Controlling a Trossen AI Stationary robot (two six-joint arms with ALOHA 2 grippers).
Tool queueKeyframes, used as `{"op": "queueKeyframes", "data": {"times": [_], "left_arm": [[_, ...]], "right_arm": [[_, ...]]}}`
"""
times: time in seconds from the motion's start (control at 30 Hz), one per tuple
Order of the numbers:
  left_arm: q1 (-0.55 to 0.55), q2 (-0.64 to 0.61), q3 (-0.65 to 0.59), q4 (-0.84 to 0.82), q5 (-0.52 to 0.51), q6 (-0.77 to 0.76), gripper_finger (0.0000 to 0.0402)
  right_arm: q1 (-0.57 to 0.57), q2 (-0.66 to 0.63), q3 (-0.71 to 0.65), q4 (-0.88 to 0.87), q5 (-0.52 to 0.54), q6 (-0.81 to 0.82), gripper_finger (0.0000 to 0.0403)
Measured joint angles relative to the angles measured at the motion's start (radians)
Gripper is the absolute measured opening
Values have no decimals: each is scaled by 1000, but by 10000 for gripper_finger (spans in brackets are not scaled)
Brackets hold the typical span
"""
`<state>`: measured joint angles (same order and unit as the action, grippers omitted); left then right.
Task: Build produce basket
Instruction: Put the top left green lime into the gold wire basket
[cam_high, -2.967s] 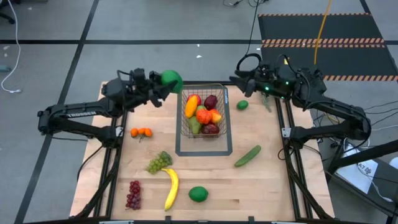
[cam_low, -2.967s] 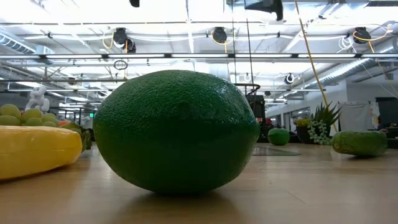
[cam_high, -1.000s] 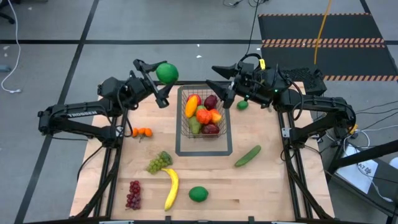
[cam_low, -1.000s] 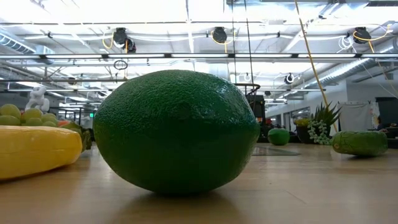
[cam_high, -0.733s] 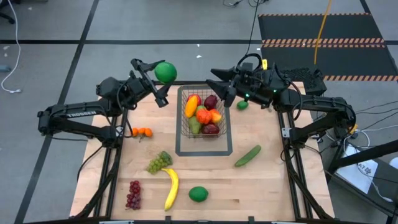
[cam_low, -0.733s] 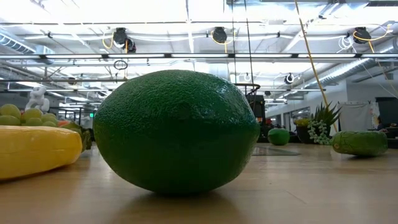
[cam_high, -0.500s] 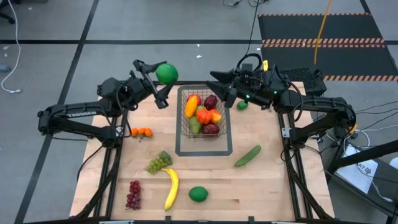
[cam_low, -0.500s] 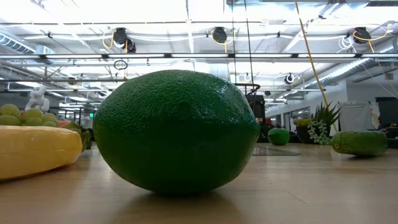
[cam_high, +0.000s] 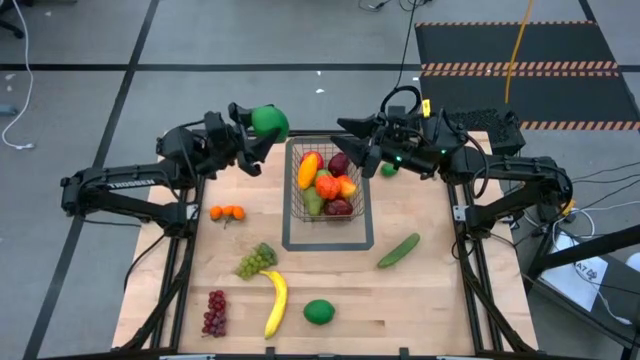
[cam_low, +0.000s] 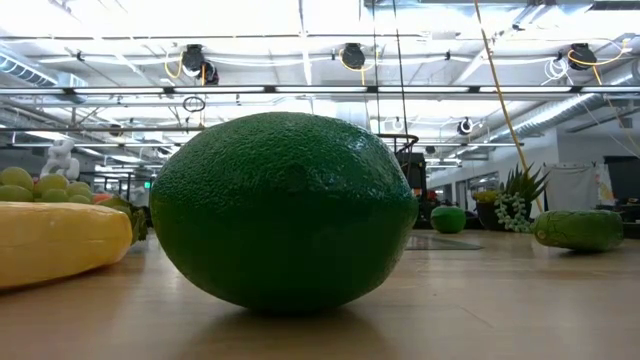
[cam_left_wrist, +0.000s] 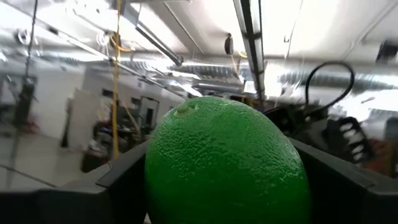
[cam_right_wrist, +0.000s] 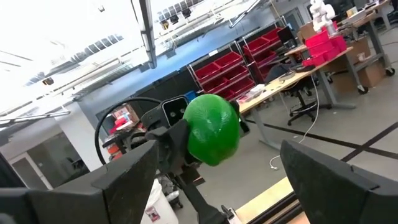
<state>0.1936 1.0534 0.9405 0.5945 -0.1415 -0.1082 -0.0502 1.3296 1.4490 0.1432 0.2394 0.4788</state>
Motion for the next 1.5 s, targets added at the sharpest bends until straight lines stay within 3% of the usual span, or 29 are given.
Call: {"op": "queueKeyframes", "data": {"times": [0.3,0.47,0.8,0.97,1.5], "left_arm": [[-3,0,0,-48,0,-274,336],[-3,25,0,-56,2,-466,337],[-3,118,0,-49,179,-755,337],[-4,149,0,-38,242,-791,337],[30,152,0,-43,228,-732,337]], "right_arm": [[0,0,0,-62,0,66,334],[6,1,0,-60,0,-47,334],[6,1,0,-100,-6,-109,334],[6,1,0,-134,-8,-108,334],[-60,1,0,-186,-58,-103,334]]}}
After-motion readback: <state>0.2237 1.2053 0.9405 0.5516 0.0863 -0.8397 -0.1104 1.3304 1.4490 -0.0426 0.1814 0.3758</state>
